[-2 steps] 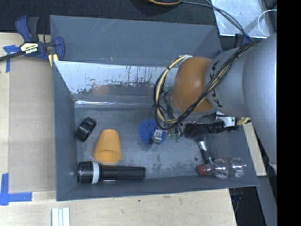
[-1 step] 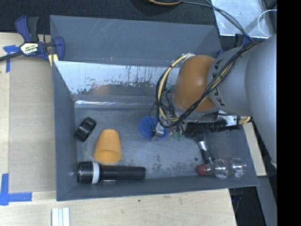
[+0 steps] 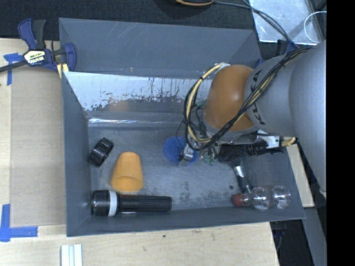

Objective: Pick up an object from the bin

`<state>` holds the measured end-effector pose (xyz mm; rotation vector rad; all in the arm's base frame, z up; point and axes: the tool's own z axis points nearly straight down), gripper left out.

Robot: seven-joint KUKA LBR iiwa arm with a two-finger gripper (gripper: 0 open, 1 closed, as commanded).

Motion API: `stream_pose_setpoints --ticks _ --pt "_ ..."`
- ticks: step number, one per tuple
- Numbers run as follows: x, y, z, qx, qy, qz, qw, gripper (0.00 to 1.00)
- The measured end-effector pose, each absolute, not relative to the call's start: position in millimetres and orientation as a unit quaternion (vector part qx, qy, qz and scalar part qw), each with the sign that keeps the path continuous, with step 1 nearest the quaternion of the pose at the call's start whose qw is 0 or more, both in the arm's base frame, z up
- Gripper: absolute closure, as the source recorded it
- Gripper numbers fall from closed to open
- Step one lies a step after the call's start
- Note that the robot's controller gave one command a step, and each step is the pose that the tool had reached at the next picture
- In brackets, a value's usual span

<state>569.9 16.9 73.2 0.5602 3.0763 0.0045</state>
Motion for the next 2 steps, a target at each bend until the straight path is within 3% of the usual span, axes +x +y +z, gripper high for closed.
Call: stream_pose_setpoints --ticks 2 --pt "566.2 17 90 0.179 0.984 0.000 0.001 1.00"
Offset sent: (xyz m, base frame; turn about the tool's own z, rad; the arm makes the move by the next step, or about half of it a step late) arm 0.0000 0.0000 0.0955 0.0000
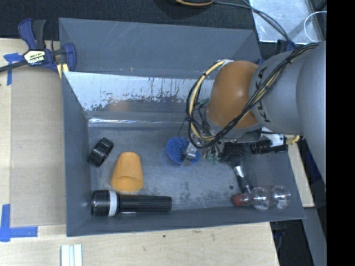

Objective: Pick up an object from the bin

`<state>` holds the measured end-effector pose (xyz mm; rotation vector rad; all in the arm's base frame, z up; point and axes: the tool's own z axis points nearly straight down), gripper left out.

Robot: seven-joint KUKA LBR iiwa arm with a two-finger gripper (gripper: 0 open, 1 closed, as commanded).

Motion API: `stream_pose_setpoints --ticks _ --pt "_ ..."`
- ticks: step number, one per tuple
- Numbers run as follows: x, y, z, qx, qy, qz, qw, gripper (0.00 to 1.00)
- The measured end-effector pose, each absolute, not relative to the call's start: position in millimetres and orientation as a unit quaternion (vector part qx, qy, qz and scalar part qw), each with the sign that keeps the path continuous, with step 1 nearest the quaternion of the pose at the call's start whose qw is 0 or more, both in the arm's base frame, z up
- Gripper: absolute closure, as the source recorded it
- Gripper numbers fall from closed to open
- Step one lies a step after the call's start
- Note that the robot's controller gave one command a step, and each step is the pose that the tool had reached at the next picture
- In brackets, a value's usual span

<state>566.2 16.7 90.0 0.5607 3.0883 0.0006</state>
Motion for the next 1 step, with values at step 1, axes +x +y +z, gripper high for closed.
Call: stream_pose_setpoints --ticks 1 --pt "568.7 16.4 118.1 0.178 0.984 0.001 0.006 1.00"
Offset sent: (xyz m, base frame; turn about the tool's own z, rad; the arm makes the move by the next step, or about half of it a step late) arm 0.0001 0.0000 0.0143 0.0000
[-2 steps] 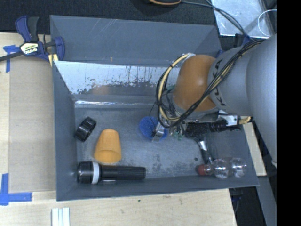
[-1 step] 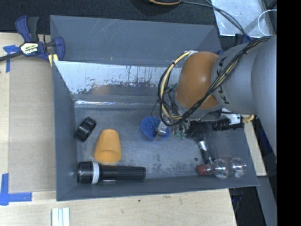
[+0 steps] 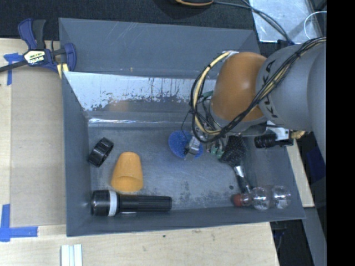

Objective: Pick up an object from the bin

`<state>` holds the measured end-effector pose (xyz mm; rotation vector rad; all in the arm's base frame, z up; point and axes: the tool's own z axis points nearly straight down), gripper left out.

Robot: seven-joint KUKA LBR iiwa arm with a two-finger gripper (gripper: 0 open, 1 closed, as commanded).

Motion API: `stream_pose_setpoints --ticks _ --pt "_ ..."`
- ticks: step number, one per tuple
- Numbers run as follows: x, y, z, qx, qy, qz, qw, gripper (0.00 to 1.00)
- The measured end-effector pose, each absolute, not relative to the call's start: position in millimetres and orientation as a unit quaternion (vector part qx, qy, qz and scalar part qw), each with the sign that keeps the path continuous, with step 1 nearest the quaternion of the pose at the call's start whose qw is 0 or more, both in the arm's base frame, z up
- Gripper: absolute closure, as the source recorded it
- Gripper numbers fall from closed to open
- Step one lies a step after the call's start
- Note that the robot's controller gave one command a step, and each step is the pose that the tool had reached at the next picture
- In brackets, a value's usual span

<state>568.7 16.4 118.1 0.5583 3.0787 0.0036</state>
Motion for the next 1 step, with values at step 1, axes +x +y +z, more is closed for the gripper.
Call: stream_pose_setpoints --ticks 1 --pt "570.1 16.3 126.7 0.178 0.984 0.002 0.009 1.00"
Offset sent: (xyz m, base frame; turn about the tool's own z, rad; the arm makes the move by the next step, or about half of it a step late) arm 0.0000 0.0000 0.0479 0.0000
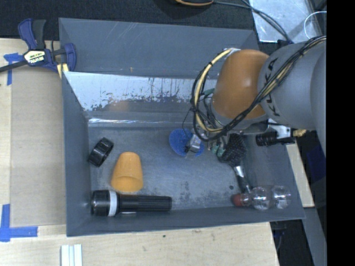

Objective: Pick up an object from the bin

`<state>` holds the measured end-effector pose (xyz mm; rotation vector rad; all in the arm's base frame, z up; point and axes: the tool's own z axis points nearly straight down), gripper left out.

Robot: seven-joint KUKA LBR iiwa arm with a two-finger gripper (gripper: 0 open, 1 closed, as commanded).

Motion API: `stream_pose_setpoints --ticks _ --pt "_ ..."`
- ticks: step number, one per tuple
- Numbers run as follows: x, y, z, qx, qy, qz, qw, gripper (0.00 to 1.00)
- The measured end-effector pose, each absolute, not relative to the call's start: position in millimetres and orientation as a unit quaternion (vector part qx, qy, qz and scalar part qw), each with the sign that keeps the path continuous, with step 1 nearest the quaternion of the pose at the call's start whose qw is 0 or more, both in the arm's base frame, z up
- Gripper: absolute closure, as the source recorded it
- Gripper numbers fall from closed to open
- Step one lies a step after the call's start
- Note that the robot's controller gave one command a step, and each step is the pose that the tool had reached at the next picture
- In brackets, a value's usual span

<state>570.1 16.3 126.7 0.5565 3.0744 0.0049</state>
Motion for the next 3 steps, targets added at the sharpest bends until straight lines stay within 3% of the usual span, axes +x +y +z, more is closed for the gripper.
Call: stream_pose_setpoints --ticks 1,3 --pt "569.0 16 132 0.178 0.984 0.001 0.007 1.00" --pt "569.0 16 164 0.177 0.984 0.001 0.007 1.00"
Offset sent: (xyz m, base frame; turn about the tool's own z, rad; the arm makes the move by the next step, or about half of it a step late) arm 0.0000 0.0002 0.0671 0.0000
